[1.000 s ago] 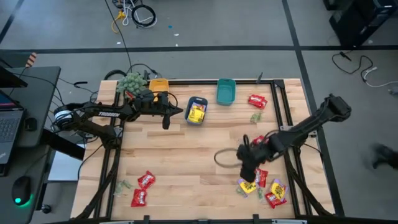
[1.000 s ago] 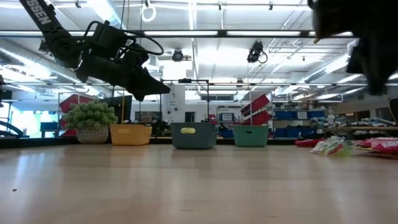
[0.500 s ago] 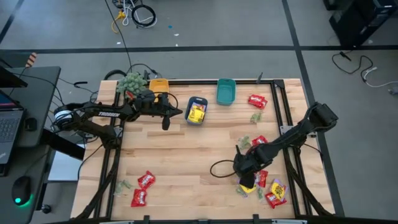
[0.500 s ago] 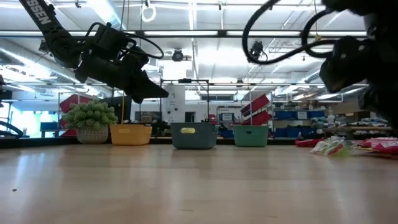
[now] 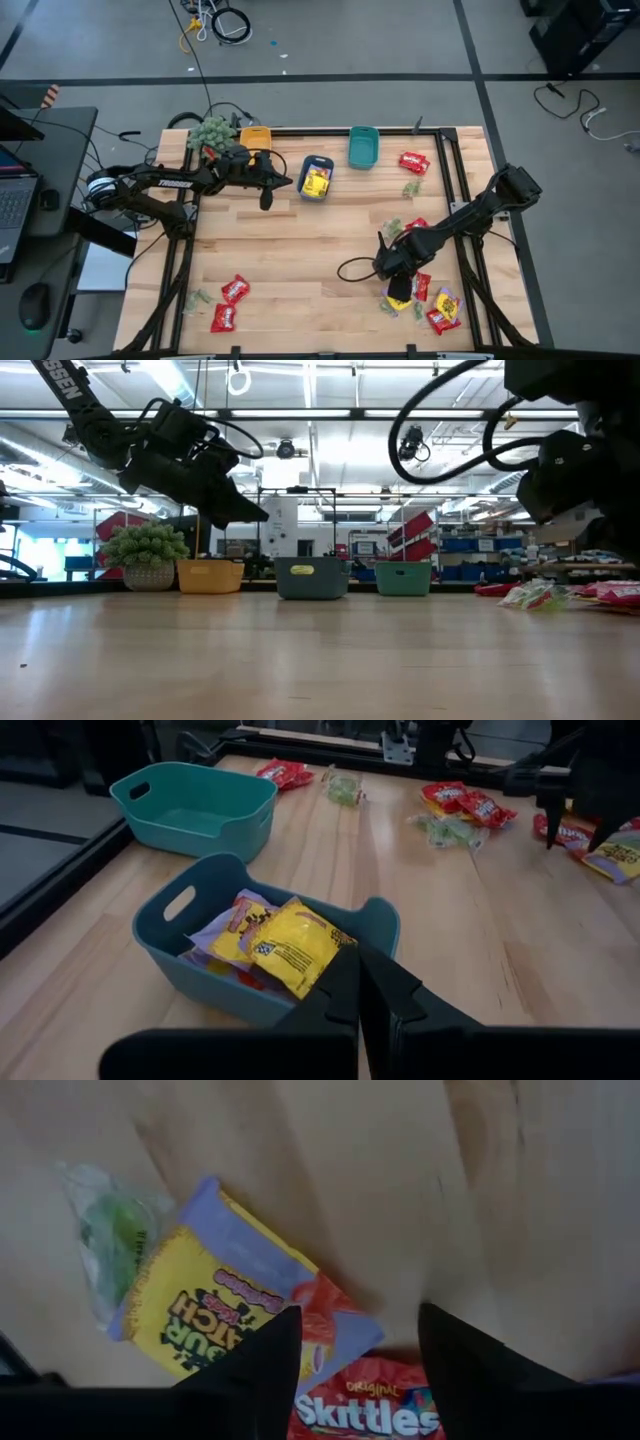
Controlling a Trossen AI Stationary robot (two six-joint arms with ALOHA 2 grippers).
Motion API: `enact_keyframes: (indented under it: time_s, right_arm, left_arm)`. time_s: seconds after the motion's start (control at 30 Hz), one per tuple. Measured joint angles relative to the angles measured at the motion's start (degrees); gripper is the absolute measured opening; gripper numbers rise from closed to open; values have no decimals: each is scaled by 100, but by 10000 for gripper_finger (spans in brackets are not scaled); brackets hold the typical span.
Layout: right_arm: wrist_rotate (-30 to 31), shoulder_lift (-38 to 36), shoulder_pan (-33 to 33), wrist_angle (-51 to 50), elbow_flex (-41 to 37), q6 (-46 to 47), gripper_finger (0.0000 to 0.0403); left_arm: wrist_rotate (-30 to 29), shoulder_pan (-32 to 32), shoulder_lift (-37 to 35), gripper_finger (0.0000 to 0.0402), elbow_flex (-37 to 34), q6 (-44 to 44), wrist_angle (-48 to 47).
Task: Sort candy
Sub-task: Put the yellow candy pack into the blue bin
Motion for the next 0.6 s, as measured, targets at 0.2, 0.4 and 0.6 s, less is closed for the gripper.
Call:
enact_keyframes:
  time_s: [0.2,0.4,0.6]
  right_arm:
    - [2,-10,-4,86,-127,-20,125]
    - [-10,-15,18,66,-142,-160,15]
    - [111,-67,-38,-98,-54,-161,2]
  left_arm:
    - [2,-1,0,1,-2,46,-34]
    - [1,-1,0,1,-1,46,-28]
    - [-49,-1,0,1,-2,44,-6]
